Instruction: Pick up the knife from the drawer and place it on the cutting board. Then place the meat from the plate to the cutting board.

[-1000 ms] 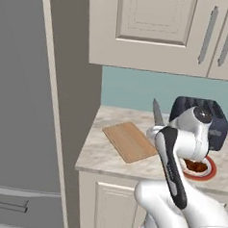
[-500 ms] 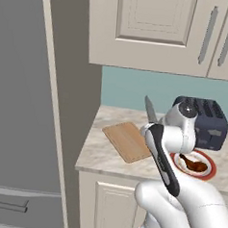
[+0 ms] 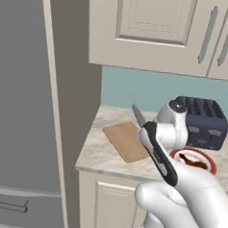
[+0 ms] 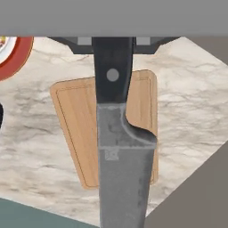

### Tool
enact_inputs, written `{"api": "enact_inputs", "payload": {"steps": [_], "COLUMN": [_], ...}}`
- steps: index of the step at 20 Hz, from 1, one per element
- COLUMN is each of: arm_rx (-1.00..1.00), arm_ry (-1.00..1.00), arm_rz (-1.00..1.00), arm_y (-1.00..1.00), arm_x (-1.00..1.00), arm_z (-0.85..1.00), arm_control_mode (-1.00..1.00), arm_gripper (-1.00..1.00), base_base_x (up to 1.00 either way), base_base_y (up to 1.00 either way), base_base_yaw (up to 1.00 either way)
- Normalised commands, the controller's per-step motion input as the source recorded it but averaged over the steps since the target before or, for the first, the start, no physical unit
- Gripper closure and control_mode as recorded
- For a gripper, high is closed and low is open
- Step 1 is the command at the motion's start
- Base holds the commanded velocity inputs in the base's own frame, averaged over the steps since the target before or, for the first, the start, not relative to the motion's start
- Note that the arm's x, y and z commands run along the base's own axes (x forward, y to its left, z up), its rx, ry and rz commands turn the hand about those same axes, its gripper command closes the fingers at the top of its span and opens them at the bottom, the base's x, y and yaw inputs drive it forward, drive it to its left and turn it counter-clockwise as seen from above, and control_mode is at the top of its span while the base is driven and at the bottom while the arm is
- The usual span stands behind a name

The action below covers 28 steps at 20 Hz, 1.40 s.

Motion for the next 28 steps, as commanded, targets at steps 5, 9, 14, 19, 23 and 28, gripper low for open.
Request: {"api": "enact_inputs", "payload": {"steps": [5,9,14,19,23,28], "arm_rx": [-0.03,-0.01,0.00,0.00,0.00,0.00], "arm_ry": [0.12,-0.06,-0.02,0.00,0.00,0.00], "arm_rz": [0.12,0.00,0.00,0.00,0.00,0.00], "arm_y": [0.29,0.13,0.06,0.06,0.08,0.10], "arm_x": [0.20,0.20,0.11,0.20,0.31,0.28], "arm_z": [-0.17,-0.25,-0.47,-0.51,-0.45,-0.43], "arm_control_mode": [-1.00,-1.00,-1.00,-1.00,-1.00,-1.00], "arm_gripper": [1.00,1.00,1.00,1.00,1.00,1.00], "base_base_x": [0.00,0.00,0.00,0.00,0.00,0.00], "base_base_y": [0.00,0.00,0.00,0.00,0.00,0.00], "base_base_yaw": [0.00,0.00,0.00,0.00,0.00,0.00]}}
